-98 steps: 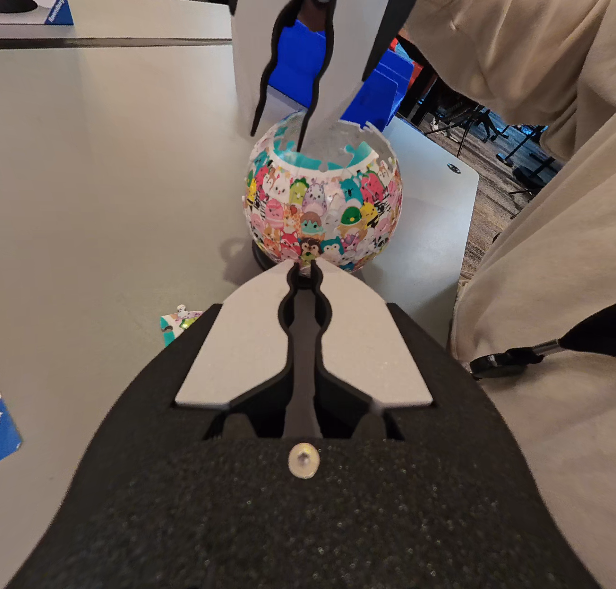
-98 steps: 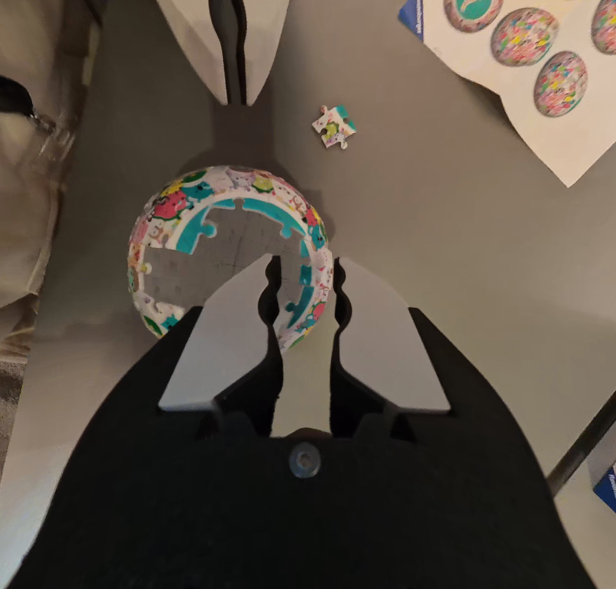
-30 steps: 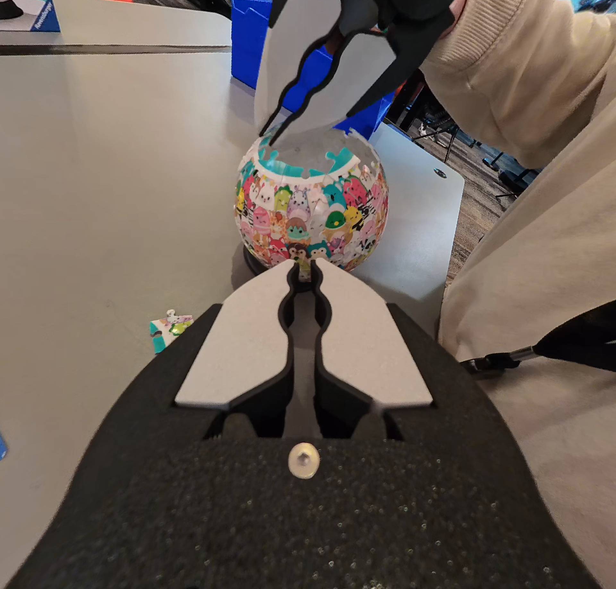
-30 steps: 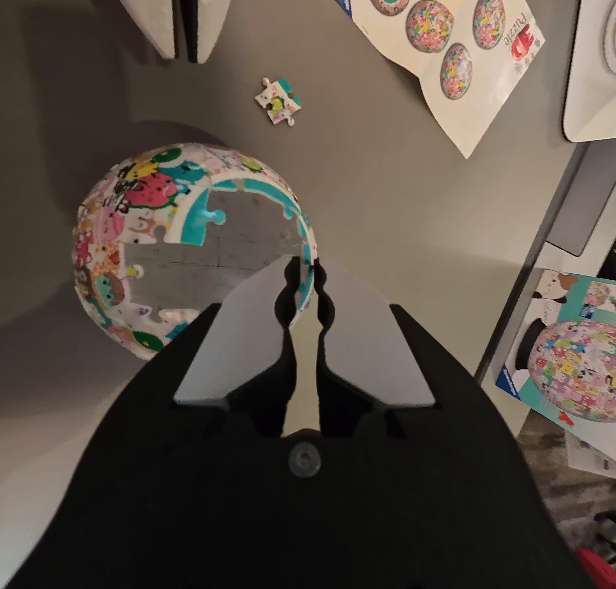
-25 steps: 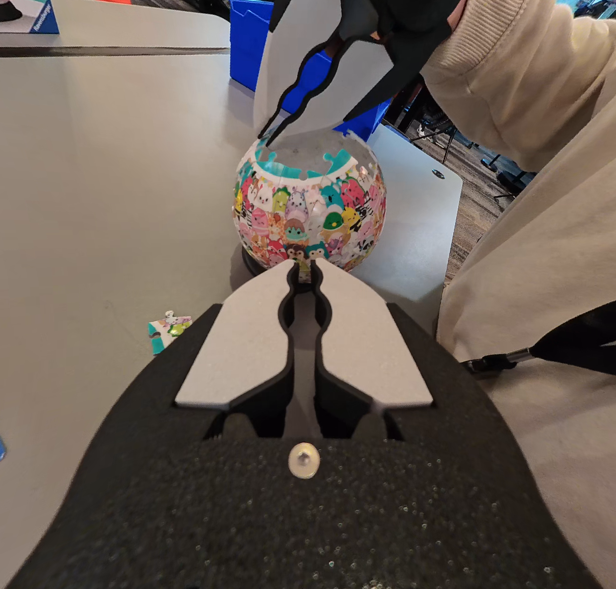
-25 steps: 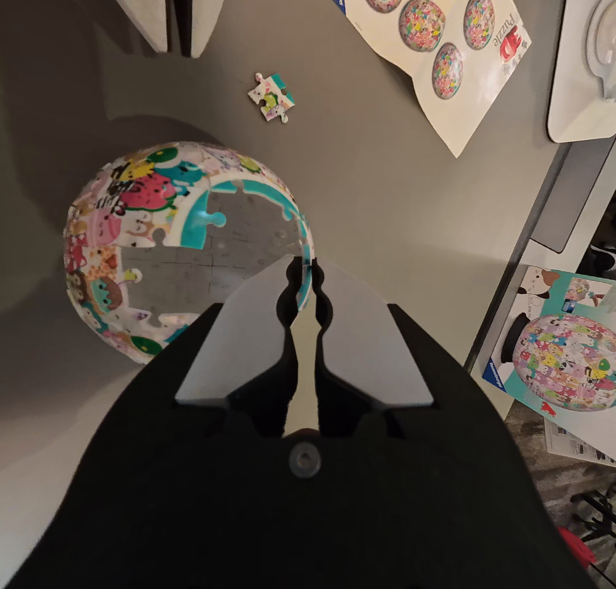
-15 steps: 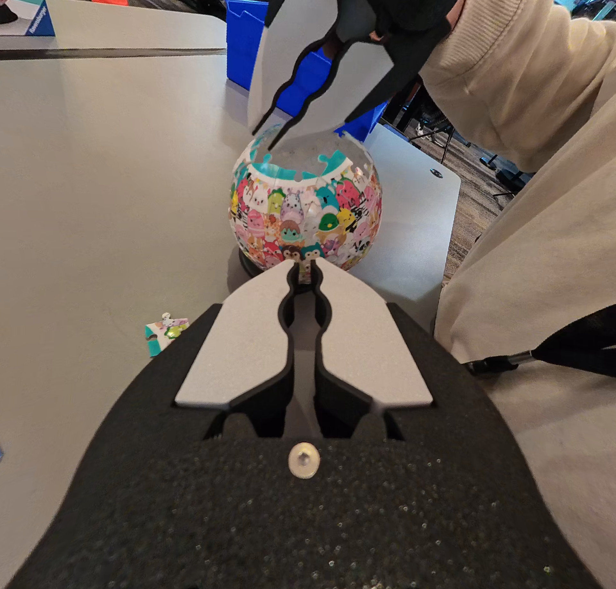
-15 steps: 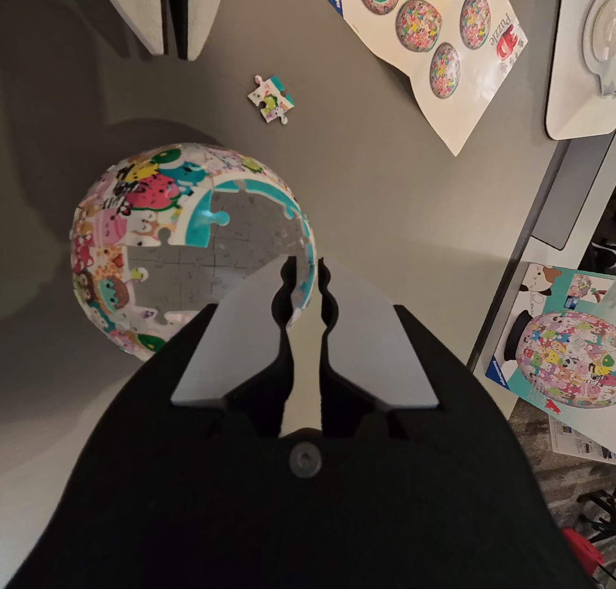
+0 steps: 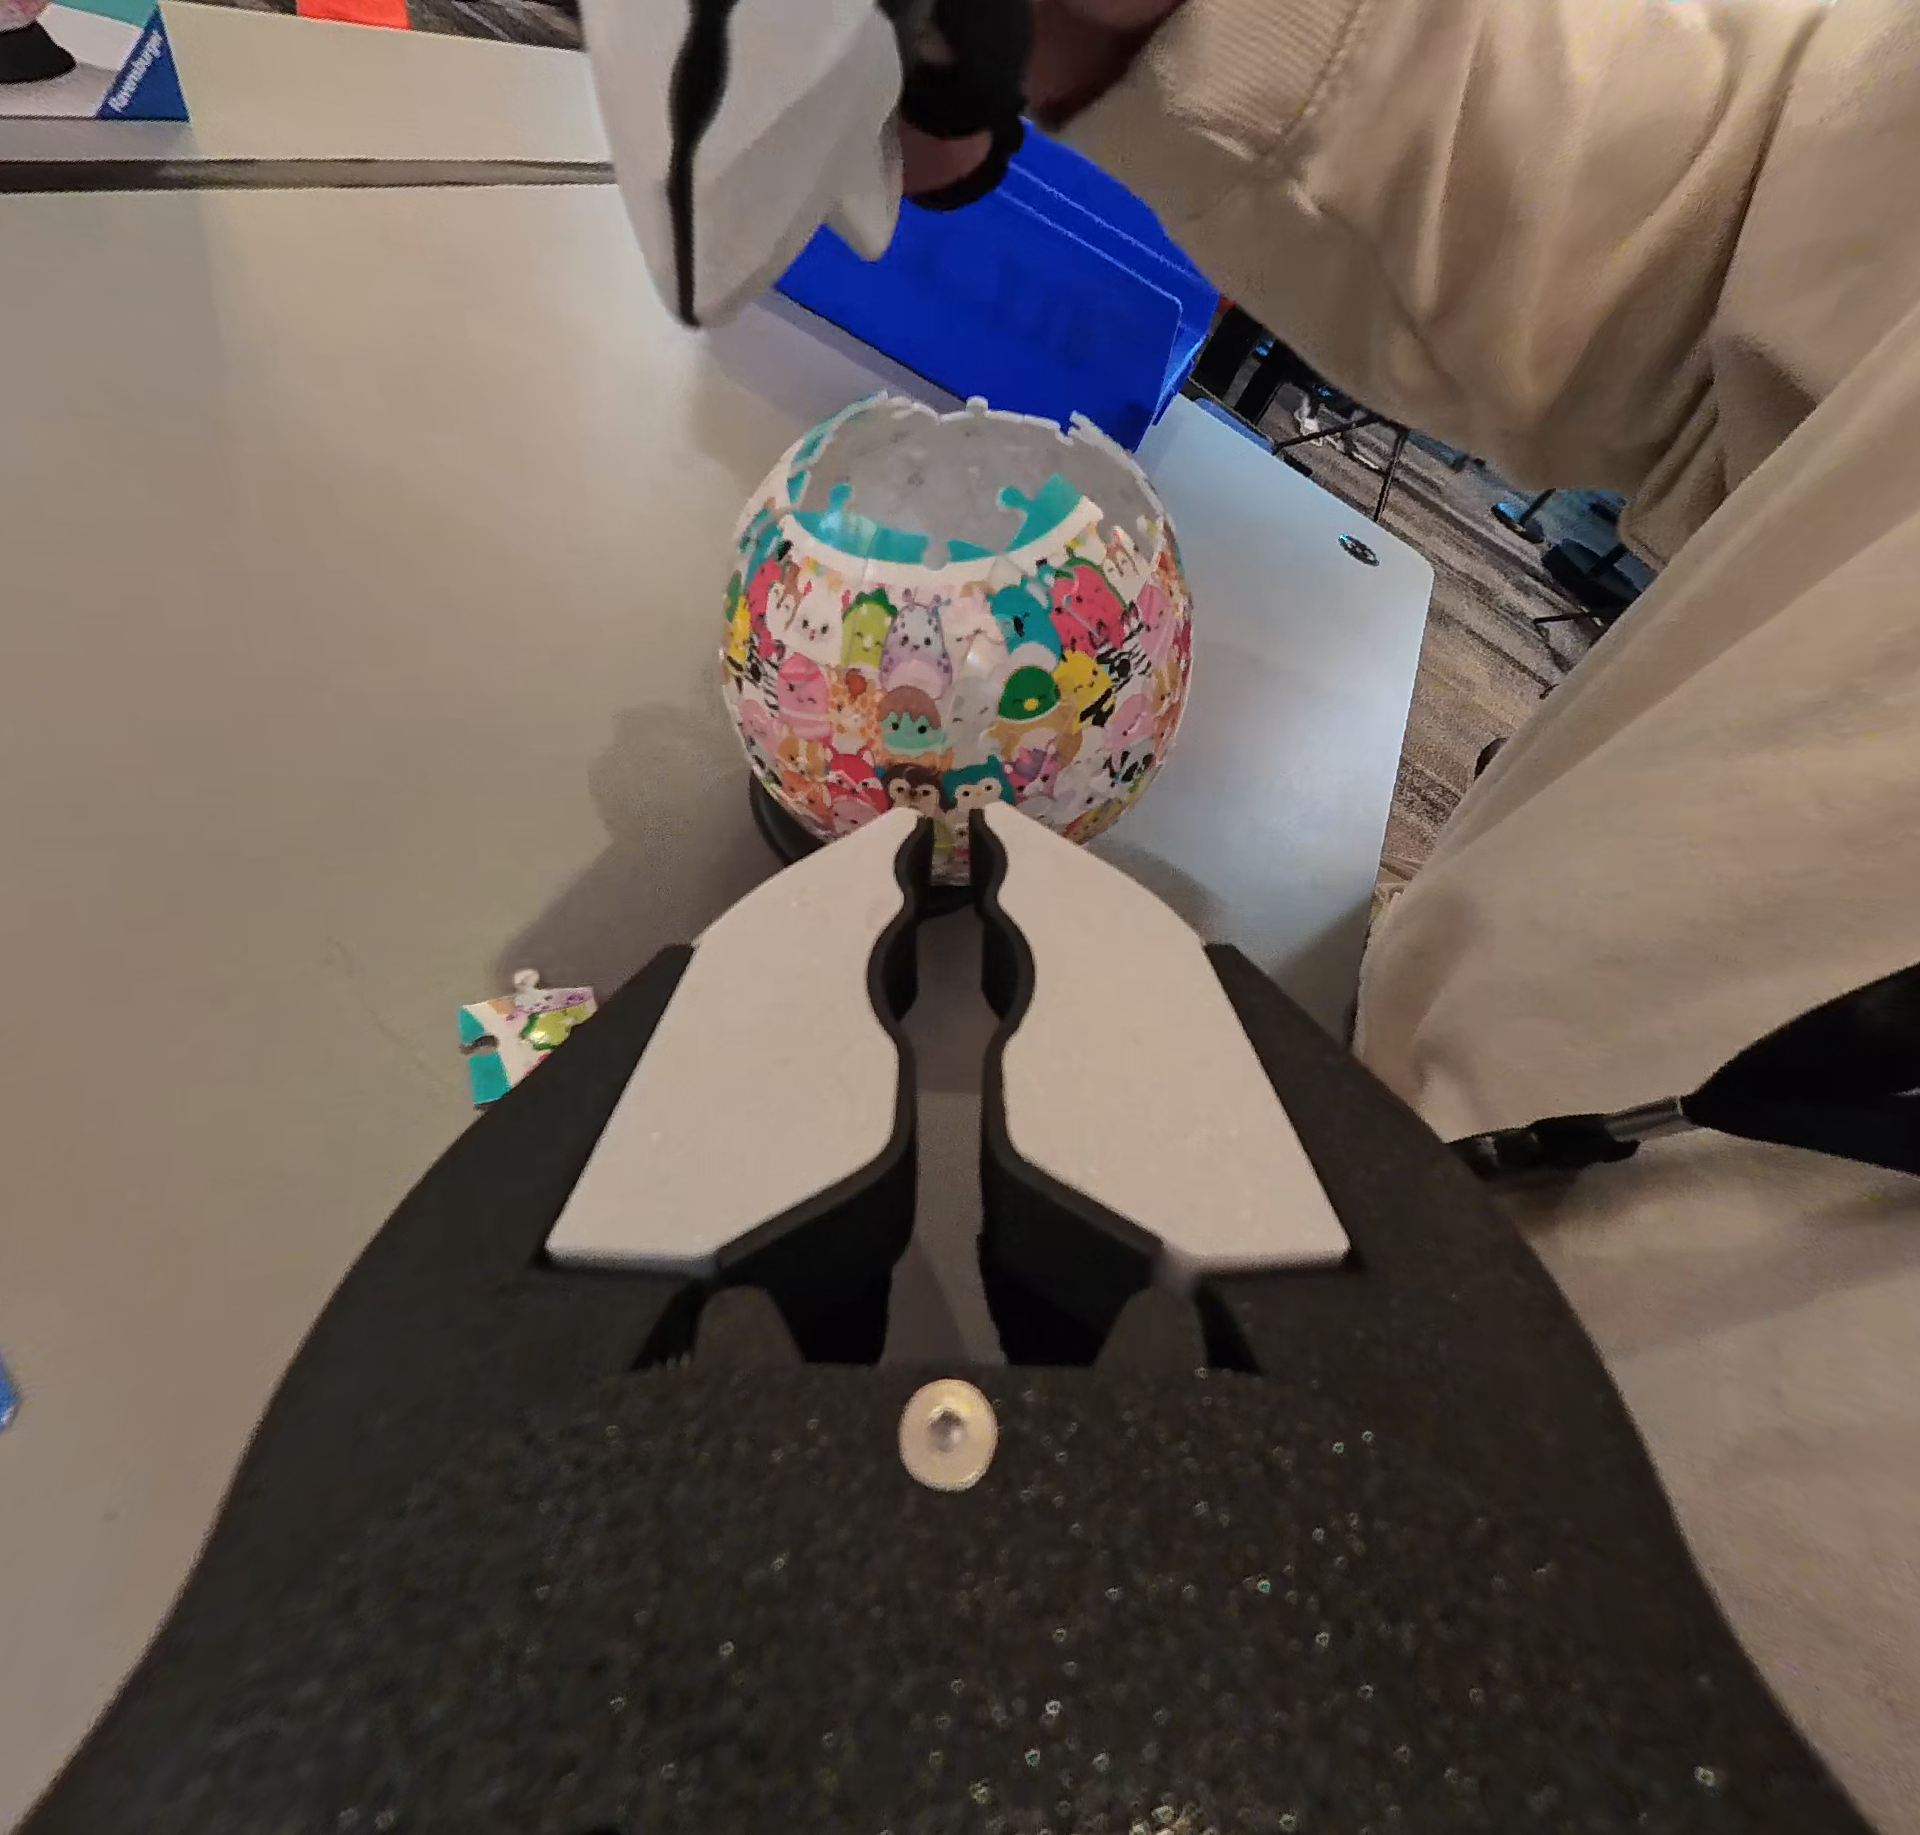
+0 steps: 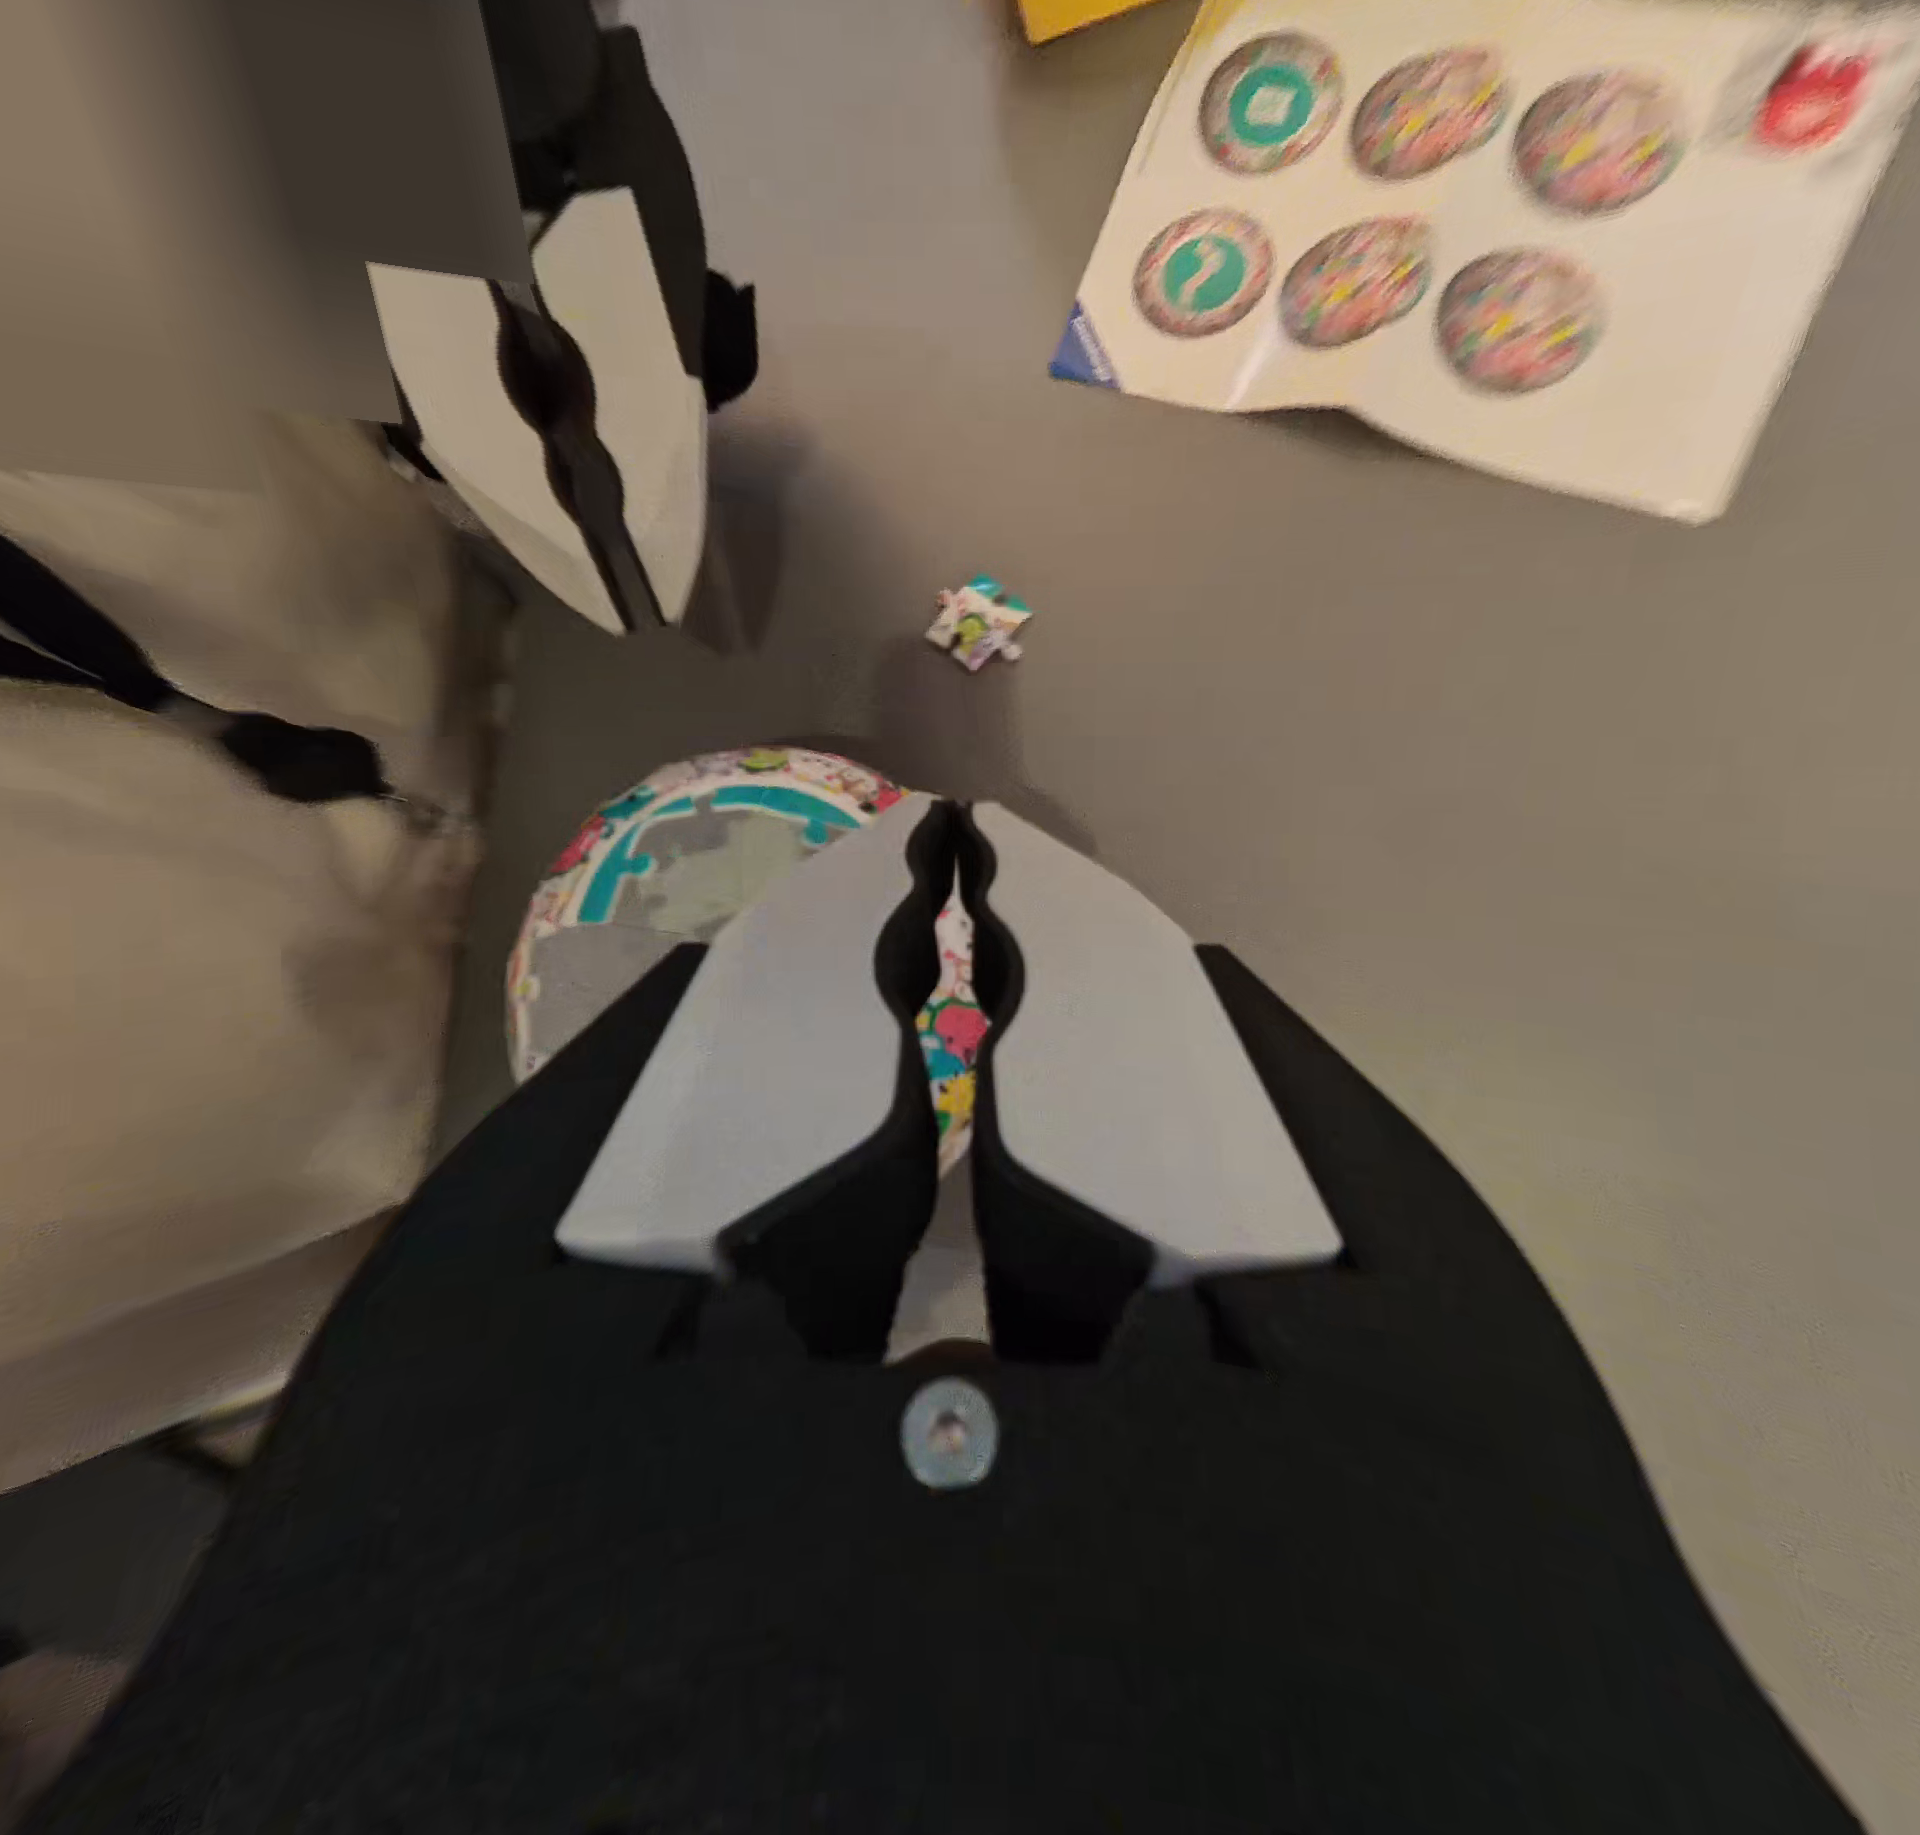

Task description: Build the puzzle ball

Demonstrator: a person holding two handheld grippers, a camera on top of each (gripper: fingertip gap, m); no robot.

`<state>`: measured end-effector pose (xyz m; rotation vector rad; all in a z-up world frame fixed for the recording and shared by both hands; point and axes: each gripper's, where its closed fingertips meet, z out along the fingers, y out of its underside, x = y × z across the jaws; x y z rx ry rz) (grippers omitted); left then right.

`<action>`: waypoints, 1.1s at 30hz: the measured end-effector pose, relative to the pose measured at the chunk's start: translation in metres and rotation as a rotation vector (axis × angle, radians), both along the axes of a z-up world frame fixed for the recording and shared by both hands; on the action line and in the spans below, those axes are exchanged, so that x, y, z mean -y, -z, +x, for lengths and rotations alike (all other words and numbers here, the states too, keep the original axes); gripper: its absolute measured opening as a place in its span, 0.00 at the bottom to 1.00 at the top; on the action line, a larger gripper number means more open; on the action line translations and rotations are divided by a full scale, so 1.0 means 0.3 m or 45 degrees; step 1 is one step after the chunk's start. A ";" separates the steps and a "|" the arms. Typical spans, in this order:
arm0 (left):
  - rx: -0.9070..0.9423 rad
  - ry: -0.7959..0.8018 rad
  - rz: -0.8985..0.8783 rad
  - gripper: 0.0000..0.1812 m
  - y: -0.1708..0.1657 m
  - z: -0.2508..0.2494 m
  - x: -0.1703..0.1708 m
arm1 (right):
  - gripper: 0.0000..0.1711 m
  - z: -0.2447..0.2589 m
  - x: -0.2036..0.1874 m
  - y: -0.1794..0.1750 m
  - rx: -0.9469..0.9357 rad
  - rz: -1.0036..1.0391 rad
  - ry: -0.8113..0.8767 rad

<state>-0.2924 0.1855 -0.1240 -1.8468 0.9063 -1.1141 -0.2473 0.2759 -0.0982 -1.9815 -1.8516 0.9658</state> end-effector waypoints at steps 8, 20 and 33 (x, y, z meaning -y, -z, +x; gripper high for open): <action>-0.011 -0.003 0.002 0.03 0.004 -0.002 -0.001 | 0.00 -0.009 0.026 0.108 0.174 -0.157 -0.188; -0.007 -0.008 0.000 0.03 0.003 -0.007 -0.004 | 0.00 0.011 0.048 0.157 0.263 -0.131 -0.264; -0.328 -0.214 0.055 0.08 0.110 -0.215 -0.074 | 0.04 0.247 -0.056 -0.029 -0.171 0.509 0.400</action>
